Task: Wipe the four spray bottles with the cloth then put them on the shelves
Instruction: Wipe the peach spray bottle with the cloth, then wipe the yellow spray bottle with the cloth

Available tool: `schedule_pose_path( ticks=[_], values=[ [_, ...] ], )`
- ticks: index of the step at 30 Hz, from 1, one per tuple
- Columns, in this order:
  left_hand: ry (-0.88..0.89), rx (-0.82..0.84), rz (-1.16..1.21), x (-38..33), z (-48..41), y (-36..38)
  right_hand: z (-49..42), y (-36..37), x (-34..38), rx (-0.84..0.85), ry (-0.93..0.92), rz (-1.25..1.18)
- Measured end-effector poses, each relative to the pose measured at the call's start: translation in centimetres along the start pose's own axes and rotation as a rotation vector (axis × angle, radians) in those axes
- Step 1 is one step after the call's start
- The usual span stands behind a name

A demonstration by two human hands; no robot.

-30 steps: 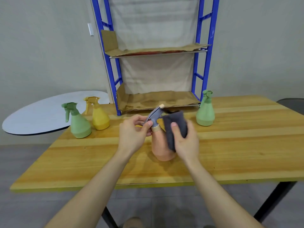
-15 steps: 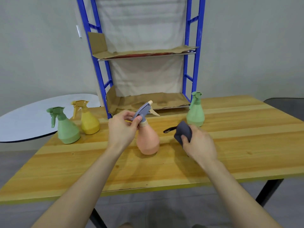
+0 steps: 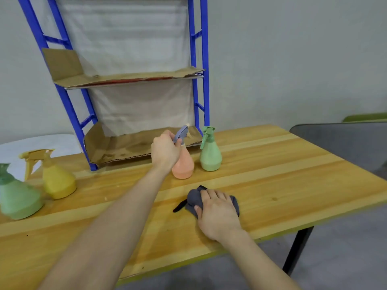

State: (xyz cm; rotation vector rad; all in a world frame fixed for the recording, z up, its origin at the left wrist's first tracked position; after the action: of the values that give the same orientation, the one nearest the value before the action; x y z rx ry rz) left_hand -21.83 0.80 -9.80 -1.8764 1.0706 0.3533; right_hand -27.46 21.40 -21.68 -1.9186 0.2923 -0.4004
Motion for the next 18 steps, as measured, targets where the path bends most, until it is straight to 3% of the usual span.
schedule_pose_path(
  ticks=[5, 9, 14, 18],
  values=[
    [-0.022, 0.125, -0.013, -0.8, -0.5, 1.7, -0.5, 0.4, -0.1, 0.022, 0.014, -0.003],
    [0.008, 0.24, -0.042, 1.8, 0.2, -1.5, -0.9, 0.9, -0.5, 0.033, 0.007, 0.0],
    [0.105, 0.05, -0.216, 8.2, 0.6, -10.7, -1.4, 0.5, 1.8, 0.021, 0.064, -0.008],
    [0.197, -0.118, -0.453, 13.1, -0.4, -16.7, -3.8, -0.1, 9.5, 0.008, -0.074, -0.103]
  ],
)
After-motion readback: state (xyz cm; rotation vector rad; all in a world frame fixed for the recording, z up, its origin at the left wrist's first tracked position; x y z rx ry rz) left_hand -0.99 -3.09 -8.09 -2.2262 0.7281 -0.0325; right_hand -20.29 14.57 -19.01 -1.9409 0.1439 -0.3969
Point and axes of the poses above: each hand's wrist, its own z-axis away from the middle knuckle, its own y-axis out of the palm, x = y × z, the point moved 2 cm from there along -z, towards the middle knuckle, and after that the axes turned 4 degrees about -x, right-handed, at the moved point
